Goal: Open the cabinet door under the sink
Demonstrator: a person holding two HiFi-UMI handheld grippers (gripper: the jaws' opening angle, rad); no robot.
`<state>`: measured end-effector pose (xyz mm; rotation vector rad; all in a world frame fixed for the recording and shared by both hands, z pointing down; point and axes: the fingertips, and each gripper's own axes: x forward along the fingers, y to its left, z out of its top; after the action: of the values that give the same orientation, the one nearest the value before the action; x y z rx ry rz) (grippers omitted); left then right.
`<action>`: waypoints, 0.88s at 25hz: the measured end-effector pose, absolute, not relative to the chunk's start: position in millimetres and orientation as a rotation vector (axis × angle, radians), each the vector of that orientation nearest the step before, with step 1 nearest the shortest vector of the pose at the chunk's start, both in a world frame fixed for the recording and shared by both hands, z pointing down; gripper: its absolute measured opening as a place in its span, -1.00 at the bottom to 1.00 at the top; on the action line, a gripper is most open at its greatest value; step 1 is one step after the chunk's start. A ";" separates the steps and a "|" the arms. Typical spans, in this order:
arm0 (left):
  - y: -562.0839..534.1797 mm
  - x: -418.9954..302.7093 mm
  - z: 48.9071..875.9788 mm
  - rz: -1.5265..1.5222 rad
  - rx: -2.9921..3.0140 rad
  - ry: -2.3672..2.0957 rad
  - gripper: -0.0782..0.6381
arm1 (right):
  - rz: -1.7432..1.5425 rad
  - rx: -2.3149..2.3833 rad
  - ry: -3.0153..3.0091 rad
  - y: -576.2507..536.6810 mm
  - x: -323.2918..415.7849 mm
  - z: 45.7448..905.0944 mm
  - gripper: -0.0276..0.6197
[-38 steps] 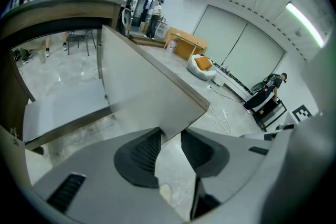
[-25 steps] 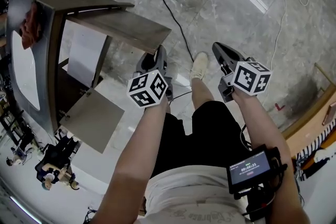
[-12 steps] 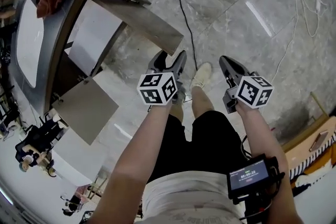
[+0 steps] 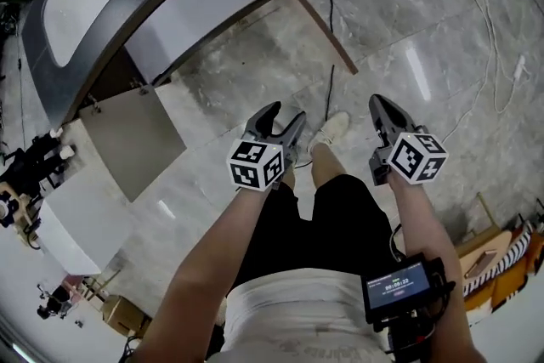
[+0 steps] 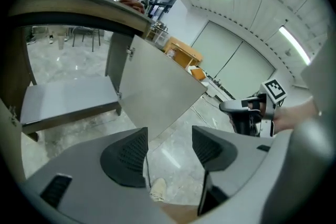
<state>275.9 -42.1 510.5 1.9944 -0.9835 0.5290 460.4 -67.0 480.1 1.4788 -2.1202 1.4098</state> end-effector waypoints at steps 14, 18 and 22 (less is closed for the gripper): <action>-6.7 68.7 366.1 0.325 2.014 -1.302 -0.26 | 0.948 1.142 -2.364 -92.5 277.9 333.6 -0.87; 7.0 32.7 323.6 0.192 2.012 -1.357 -0.39 | 0.867 1.060 -2.434 -88.1 237.4 296.4 -0.87; 25.6 1.1 288.7 0.170 2.019 -1.404 -0.61 | 0.803 0.964 -2.513 -71.5 195.3 264.6 -0.87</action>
<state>1.1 25.6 288.7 2.0193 -1.4045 0.1704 195.3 -71.5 264.6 0.9636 -2.5128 0.8034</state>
